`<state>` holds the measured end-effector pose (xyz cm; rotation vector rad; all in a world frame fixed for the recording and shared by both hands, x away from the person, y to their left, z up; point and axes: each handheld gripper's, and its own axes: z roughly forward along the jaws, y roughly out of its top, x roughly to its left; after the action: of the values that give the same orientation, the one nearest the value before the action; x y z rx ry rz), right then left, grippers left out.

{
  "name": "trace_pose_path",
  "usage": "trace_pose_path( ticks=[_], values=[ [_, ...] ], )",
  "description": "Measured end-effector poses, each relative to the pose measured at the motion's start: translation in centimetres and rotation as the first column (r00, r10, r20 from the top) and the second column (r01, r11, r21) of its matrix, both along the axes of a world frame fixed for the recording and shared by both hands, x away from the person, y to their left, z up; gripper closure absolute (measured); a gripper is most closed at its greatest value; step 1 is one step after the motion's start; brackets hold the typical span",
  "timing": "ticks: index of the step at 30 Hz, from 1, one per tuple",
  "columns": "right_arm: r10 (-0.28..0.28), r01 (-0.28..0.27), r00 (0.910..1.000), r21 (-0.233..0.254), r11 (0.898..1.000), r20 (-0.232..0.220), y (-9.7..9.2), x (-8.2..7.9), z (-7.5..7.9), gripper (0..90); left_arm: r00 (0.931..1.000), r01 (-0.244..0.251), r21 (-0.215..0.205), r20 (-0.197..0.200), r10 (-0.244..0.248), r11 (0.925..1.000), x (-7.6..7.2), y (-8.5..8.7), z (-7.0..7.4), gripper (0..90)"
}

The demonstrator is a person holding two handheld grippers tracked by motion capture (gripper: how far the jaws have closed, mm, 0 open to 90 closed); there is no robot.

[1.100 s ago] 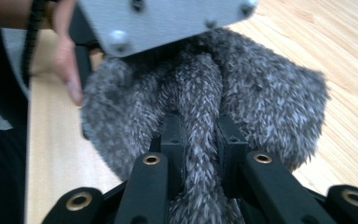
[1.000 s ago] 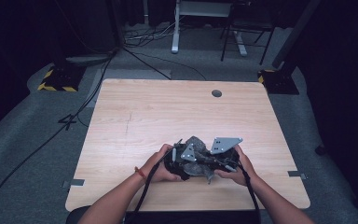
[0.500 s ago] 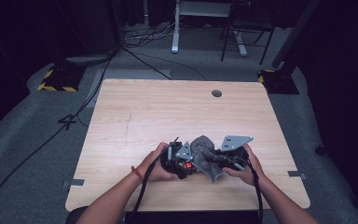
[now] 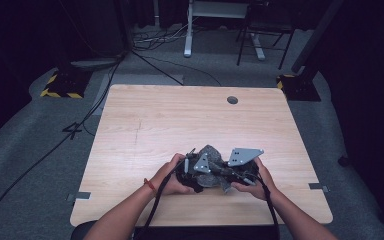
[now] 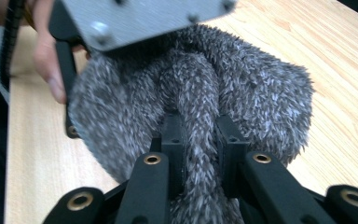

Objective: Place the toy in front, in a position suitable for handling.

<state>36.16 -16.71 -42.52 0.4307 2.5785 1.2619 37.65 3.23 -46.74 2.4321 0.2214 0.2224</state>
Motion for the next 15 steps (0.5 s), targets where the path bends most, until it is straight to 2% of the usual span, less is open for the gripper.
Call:
trace_pose_path(
  ticks=[4, 7, 10, 12, 15],
  values=[
    [-0.014, 0.014, 0.9996, 0.013, 1.0, -0.023, -0.6, 0.6, -0.2, 77.9, 1.0, 0.006, -0.005, 0.001, -0.006, 1.0, 0.0, 0.0, 0.0, 33.9],
    [-0.04, 0.04, 0.999, 0.012, 0.999, -0.022, -1.4, 1.1, -0.3, 78.0, 1.0, 0.007, -0.011, -0.005, -0.007, 0.9999, 0.0, 0.3, 0.1, 33.9],
    [-0.067, 0.067, 0.9975, 0.007, 0.998, -0.022, -2.1, 1.4, -0.4, 78.1, 0.9999, 0.012, -0.039, -0.011, -0.013, 0.9991, 0.1, 0.7, 0.4, 34.0],
    [-0.073, 0.074, 0.9965, 0.02, 0.997, -0.04, -2.5, 1.7, -0.6, 78.1, 0.9999, 0.013, -0.046, -0.004, -0.013, 0.9989, 0.0, 0.9, 0.7, 34.0],
    [-0.079, 0.079, 0.996, 0.015, 0.997, -0.041, -2.6, 1.7, -0.6, 78.1, 0.9999, 0.014, -0.062, -0.007, -0.015, 0.998, 0.0, 1.2, 0.9, 33.9]
  ],
)
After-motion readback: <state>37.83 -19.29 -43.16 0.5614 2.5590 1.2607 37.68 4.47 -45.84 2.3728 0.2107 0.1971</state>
